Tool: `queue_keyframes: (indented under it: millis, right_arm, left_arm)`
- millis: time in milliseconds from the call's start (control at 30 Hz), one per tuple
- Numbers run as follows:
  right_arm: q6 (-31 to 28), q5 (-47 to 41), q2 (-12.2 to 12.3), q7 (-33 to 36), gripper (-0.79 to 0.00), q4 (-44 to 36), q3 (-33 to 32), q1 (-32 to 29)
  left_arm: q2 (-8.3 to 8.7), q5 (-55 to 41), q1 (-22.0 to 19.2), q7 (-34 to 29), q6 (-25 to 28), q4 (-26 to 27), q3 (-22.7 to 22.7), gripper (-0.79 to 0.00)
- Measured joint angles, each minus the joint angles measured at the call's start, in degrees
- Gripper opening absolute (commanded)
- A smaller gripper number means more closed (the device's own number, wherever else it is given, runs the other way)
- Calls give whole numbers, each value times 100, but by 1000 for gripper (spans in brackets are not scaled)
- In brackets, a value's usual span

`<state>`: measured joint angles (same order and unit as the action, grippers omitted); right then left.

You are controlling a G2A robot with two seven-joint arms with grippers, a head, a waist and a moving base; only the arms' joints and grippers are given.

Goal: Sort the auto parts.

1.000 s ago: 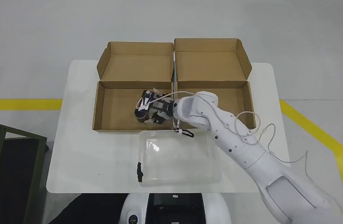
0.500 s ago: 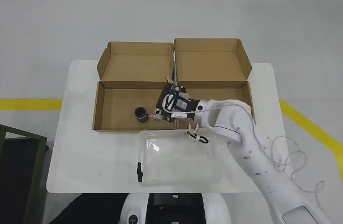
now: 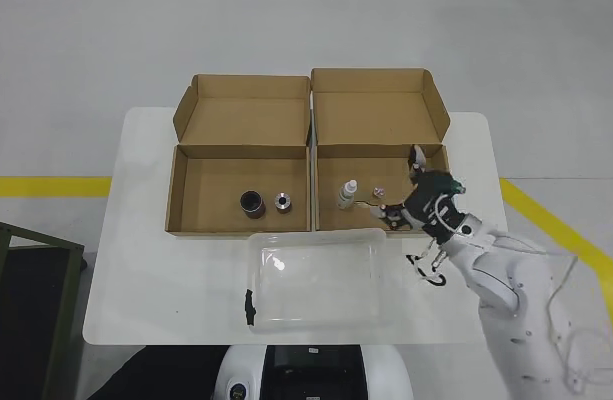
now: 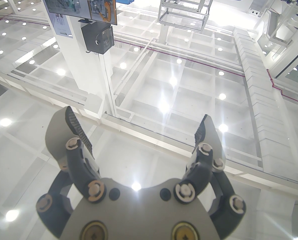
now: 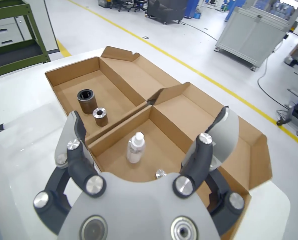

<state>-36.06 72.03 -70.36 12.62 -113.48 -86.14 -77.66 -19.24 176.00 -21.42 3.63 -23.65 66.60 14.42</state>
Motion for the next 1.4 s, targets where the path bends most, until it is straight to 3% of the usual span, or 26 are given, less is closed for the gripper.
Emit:
queue_keyframes:
  millis: [233,533,1400]
  right_arm:
    - [58,-14,84,-698,0,-138,-908,-834]
    - [138,12,133,-1289,0,-210,-1480,-1474]
    - [164,64,159,-1255,0,-242,-1650,-1620]
  left_arm:
    - [0,0,0,0,0,0,0,0]
    - [0,0,0,0,0,0,0,0]
    - [0,0,0,0,0,0,0,-1]
